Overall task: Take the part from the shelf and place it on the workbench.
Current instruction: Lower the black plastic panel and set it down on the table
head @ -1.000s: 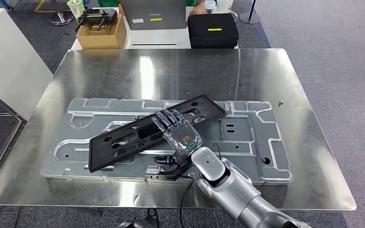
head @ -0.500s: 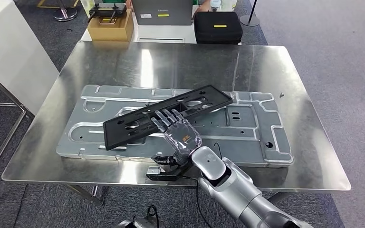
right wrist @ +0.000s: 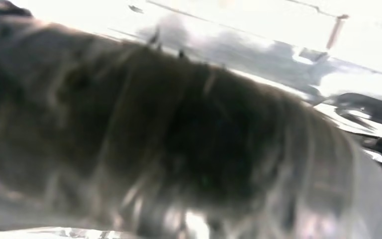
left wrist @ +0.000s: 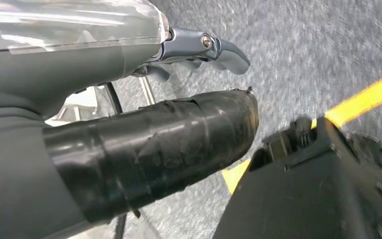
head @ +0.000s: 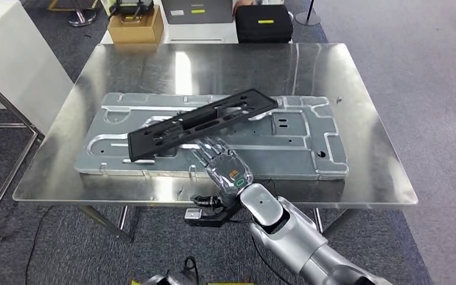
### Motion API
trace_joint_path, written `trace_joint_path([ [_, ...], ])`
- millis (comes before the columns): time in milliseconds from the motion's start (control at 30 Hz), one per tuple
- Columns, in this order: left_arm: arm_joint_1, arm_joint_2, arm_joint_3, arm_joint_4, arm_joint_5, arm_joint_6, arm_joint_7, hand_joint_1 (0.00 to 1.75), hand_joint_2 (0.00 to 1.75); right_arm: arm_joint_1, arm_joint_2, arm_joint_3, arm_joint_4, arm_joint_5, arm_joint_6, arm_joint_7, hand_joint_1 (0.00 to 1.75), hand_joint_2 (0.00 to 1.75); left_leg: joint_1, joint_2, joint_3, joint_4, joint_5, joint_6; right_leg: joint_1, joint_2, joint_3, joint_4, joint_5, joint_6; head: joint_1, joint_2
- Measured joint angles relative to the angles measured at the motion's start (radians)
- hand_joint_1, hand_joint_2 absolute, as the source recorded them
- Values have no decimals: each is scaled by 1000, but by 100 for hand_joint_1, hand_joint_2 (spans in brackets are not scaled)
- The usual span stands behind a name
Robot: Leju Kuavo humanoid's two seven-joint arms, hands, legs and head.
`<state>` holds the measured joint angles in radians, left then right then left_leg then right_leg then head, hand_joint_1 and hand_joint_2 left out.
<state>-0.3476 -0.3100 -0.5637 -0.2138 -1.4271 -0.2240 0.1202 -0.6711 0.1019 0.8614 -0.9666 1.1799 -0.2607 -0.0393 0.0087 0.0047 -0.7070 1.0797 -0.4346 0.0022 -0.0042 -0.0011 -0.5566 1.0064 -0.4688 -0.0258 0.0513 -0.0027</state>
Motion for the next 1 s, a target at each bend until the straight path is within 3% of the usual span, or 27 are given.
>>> trace_joint_path([
  [67, 0, 1, 0, 0, 0, 0, 0, 0, 0, 1, 0, 0, 0, 0, -1, 0, 0, 0, 2, -1, -29, 122, -103, -5, 3, -1, -32, 2, 25, -9, -2, 0],
  [100, 0, 1, 0, 0, 0, 0, 0, 0, 0, 2, 0, 0, 0, 0, -1, 1, 0, 0, 2, -1, -36, 181, -130, -7, 4, -2, -49, 3, 37, -9, -2, 0],
  [133, 0, 1, 0, 0, 0, 0, 0, 0, 0, 3, 0, 0, 0, 0, -2, 1, 0, 0, 2, -1, -33, 219, -131, -8, 5, -2, -67, 6, 50, -8, -2, 0],
  [167, 0, 1, 0, 0, 0, 0, 0, 0, 0, 4, 0, 0, 0, 0, -3, 2, 0, 0, 2, -1, -16, 228, -111, -8, 5, -2, -85, 9, 61, -7, -2, 0],
  [233, -1, 1, 0, 0, 0, 0, 0, 0, 0, 7, 0, 0, 0, 0, -7, 3, 0, 0, 2, -1, 66, 151, -64, -5, 4, -1, -120, 19, 83, -2, -2, 0],
  [300, -1, 1, -1, 0, -1, 1, 0, 0, 0, 9, -1, 0, 0, 0, -13, 4, 0, 0, -1, -2, 170, 15, -78, 1, 6, 0, -143, 30, 100, 7, -2, 0],
  [333, -1, 1, -2, 0, -1, 1, 1, 0, 0, 10, -1, 0, 0, 0, -16, 5, 0, 0, -3, -3, 199, -32, -94, 6, 6, 1, -147, 31, 109, 12, -2, 0],
  [367, -1, 1, -3, 0, -1, 1, 1, 0, 0, 11, -2, 0, 0, 0, -18, 7, 0, 0, -6, -4, 210, -56, -102, 11, 6, 0, -149, 30, 119, 18, -1, 0],
  [433, -2, 0, -4, 0, -2, 1, 2, 0, 0, 14, -3, 0, 0, 0, -20, 9, 0, 0, -5, -2, 199, -63, -85, 27, 4, 1, -153, 25, 128, 30, -1, 0],
  [467, -2, -1, -5, 0, -2, 1, 3, 0, 0, 15, -5, 0, 1, -1, -21, 9, 0, 0, -4, 1, 190, -66, -71, 37, 3, 2, -161, 34, 109, 36, -1, 0],
  [500, -2, -1, -6, 0, -2, 1, 3, 0, 0, 17, -7, 0, 1, -1, -21, 10, 0, 0, -2, 3, 178, -69, -56, 46, 2, 2, -173, 61, 69, 40, 0, 0],
  [567, -3, -1, -6, 0, -2, 1, 4, 0, 0, 18, -10, 0, 1, -1, -23, 11, 0, 0, -3, 6, 145, -69, -28, 56, -3, 2, -201, 167, -42, 47, 0, 0],
  [600, -3, -1, -6, 0, -2, 1, 4, 0, 0, 20, -11, 0, 1, -2, -24, 11, 0, 0, -4, 6, 127, -68, -15, 57, -5, 2, -210, 230, -78, 50, 0, 0],
  [633, -2, -1, -6, 0, -2, 1, 5, 0, 0, 23, -12, 0, 2, -4, -25, 11, 0, 0, -5, 7, 109, -67, -2, 56, -7, 2, -210, 279, -85, 53, 0, 0],
  [700, -2, -1, -6, 0, -1, 1, 5, 0, 0, 30, -14, -1, 3, -11, -28, 9, 0, 0, -6, 7, 72, -62, 22, 53, -11, 2, -174, 304, -35, 55, 0, 0],
  [733, -2, -1, -6, 0, -1, 1, 5, 0, 0, 34, -15, -2, 4, -16, -30, 7, 0, 0, -7, 7, 56, -60, 34, 50, -12, 2, -133, 271, -7, 54, 0, 0],
  [767, -3, -1, -6, 0, -1, 1, 5, 0, 0, 36, -16, -3, 4, -23, -31, 3, 0, 0, -8, 7, 42, -57, 44, 46, -11, 2, -76, 209, -3, 51, 0, 0],
  [833, -3, -1, -6, 0, 0, 1, 5, 0, 0, 37, -16, -10, 3, -42, -33, -8, 0, 0, -9, 7, 30, -55, 62, 36, -5, 2, 29, 66, -43, 43, -1, 0],
  [867, -3, -1, -6, 0, 0, 1, 5, 0, 0, 38, -16, -14, 3, -56, -34, -15, 0, 0, -8, 8, 27, -57, 73, 29, 0, 3, 57, 19, -62, 39, -2, 0],
  [933, -3, -1, -7, 0, 0, 0, 5, 0, 0, 47, -18, -26, 6, -86, -34, -32, 0, 0, -2, 8, 22, -64, 90, 16, 3, 1, 56, -9, -53, 29, -1, 0],
  [967, -2, 0, -7, 0, 0, 0, 6, 0, 0, 54, -19, -33, 10, -100, -34, -42, 0, 0, 0, 6, 15, -58, 78, 11, 3, -1, 48, -13, -40, 21, -1, 0],
  [1000, -2, 0, -7, 0, 0, 0, 6, 0, 0, 61, -20, -39, 14, -112, -35, -50, 0, 0, 1, 5, 4, -35, 45, 6, 1, -3, 38, -16, -26, 13, -1, 0],
])
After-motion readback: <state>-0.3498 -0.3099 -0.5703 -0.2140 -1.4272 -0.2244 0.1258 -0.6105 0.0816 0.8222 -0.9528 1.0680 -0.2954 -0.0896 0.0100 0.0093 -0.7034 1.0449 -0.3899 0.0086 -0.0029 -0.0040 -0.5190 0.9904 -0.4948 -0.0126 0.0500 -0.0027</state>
